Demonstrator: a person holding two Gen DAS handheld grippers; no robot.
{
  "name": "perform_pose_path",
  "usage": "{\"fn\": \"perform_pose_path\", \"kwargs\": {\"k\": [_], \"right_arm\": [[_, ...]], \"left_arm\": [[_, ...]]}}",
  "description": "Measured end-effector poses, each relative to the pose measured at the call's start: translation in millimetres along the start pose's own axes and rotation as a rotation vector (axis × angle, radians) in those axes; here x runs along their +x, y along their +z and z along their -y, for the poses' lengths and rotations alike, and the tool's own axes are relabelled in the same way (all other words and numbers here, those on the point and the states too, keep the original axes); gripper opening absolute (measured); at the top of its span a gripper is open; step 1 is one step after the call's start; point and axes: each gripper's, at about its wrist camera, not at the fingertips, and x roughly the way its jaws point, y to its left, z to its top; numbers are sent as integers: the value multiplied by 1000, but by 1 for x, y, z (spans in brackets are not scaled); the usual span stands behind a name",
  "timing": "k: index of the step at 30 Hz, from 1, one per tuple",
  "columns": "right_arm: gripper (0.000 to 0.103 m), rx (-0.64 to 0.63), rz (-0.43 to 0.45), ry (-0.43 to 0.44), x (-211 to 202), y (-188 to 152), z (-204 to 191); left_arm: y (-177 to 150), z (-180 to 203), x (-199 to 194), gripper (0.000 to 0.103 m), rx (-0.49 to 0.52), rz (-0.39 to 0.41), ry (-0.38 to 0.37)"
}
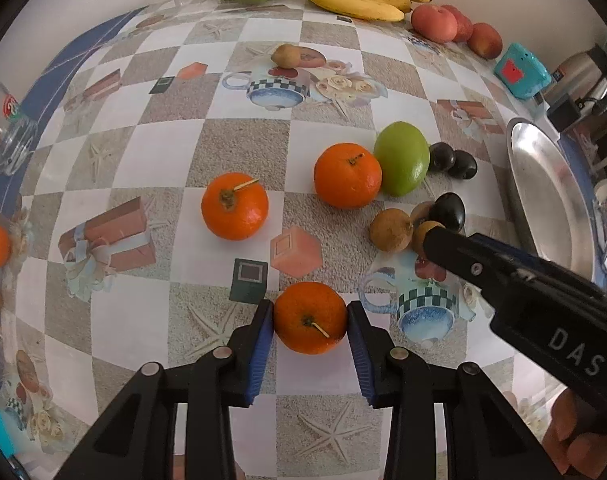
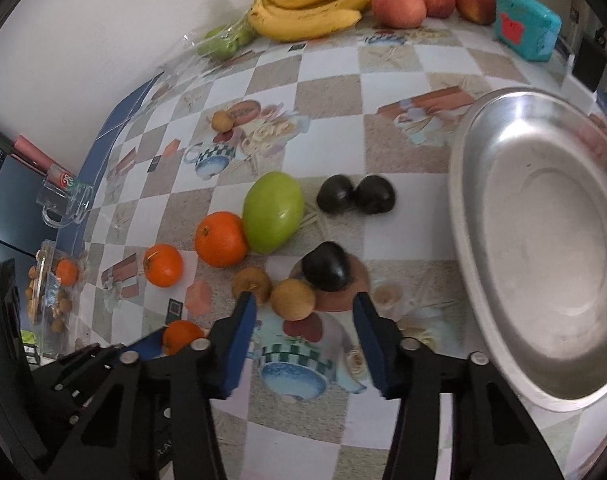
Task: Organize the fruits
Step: 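Close left tool on the tangerine while right tool closes on the brown kiwi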
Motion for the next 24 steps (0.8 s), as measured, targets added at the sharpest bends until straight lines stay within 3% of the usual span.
{"fn": "perform_pose_path", "kwargs": {"k": [6,14,19,24], "right_arm": [[39,12,-33,-3,9,-1,0],[37,47,-35,26,14,0,5],[27,57,-33,37,16,1,4],[27,80,-19,54,13,0,8]], "left_arm": [[-1,-13,-5,39,-39,7,-15],[3,-34,-27,39,-100,39,10],[8,-44,-38,39,-144,53,32],[19,-48,-45,39,-191,60,47]]}}
